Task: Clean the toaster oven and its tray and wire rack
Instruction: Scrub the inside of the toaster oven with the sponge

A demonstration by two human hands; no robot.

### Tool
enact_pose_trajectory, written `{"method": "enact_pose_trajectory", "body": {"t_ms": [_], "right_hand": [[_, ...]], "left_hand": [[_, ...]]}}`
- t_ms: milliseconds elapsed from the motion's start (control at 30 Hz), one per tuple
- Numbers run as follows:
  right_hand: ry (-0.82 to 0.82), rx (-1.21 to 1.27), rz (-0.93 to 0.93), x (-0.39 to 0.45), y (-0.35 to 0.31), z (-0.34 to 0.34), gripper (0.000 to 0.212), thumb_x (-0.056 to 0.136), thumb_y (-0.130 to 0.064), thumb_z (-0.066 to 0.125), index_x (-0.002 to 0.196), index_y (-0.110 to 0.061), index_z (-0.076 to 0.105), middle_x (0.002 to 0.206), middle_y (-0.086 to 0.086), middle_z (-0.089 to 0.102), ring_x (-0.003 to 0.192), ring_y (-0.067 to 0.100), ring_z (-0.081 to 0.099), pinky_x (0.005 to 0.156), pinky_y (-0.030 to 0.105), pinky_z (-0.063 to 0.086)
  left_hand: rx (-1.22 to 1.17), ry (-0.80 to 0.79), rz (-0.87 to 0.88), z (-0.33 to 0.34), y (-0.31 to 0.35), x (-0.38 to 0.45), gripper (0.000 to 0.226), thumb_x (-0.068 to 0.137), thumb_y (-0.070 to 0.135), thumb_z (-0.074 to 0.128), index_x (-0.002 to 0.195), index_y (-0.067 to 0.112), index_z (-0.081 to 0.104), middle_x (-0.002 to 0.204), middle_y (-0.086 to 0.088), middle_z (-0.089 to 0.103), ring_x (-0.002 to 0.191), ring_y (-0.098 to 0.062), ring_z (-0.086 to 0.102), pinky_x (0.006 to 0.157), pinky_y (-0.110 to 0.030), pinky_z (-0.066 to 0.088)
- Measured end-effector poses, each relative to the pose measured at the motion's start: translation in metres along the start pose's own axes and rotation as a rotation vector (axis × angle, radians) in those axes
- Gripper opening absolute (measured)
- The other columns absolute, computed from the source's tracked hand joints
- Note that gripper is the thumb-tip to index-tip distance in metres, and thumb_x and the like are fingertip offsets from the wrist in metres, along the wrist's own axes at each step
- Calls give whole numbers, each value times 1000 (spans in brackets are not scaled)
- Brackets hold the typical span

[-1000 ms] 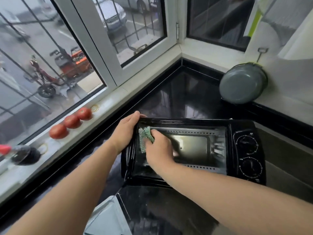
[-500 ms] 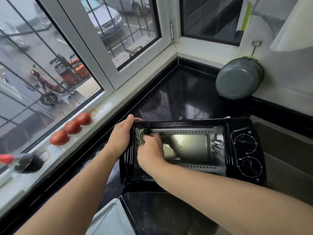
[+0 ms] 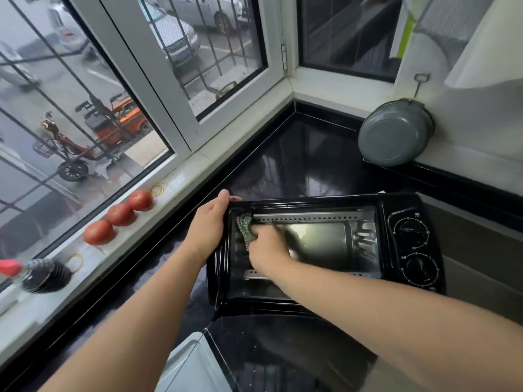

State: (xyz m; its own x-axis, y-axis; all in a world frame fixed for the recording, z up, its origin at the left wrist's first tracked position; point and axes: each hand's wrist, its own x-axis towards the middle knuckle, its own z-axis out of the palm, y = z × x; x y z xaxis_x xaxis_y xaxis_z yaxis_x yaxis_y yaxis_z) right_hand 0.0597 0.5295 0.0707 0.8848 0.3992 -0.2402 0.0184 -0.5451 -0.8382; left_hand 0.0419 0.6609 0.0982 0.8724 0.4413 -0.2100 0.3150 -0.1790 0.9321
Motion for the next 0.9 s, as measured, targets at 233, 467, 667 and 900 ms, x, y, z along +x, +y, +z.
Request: {"method": "enact_pose_trajectory", "body": {"t_ms": [233, 467, 667, 900], "right_hand": [[-7, -180, -114, -28, 0, 8, 19, 81, -19, 52, 63, -15, 47, 95, -4, 50, 83, 29, 56, 70, 34, 45], [-46, -193, 48, -19, -3, 6, 12, 83, -16, 56, 72, -15, 61, 93, 3, 62, 85, 30, 59, 69, 30, 44], [-141, -171, 89, 4, 6, 0, 13, 90, -11, 53, 83, -14, 63, 98, 6, 60, 101, 33, 62, 74, 30, 45], [-417, -92, 221, 33, 30, -1, 40, 99, -6, 42, 137, -3, 50, 125, 17, 59, 109, 32, 57, 79, 24, 41]], "left_hand": [[-57, -22, -15, -2, 1, 1, 51, 104, 60, 44, 106, 24, 81, 103, -7, 80, 99, -24, 76, 99, -48, 56], [-58, -13, -11, -4, -1, -3, 55, 97, 69, 47, 106, 26, 80, 103, -6, 80, 100, -26, 76, 102, -55, 54], [-38, -1, -3, -1, 1, -1, 53, 102, 64, 46, 106, 25, 80, 102, -5, 80, 99, -24, 76, 101, -53, 54], [-55, 29, -14, -1, 3, -8, 49, 106, 57, 46, 107, 21, 80, 102, -8, 80, 103, -32, 74, 102, -52, 55]]}}
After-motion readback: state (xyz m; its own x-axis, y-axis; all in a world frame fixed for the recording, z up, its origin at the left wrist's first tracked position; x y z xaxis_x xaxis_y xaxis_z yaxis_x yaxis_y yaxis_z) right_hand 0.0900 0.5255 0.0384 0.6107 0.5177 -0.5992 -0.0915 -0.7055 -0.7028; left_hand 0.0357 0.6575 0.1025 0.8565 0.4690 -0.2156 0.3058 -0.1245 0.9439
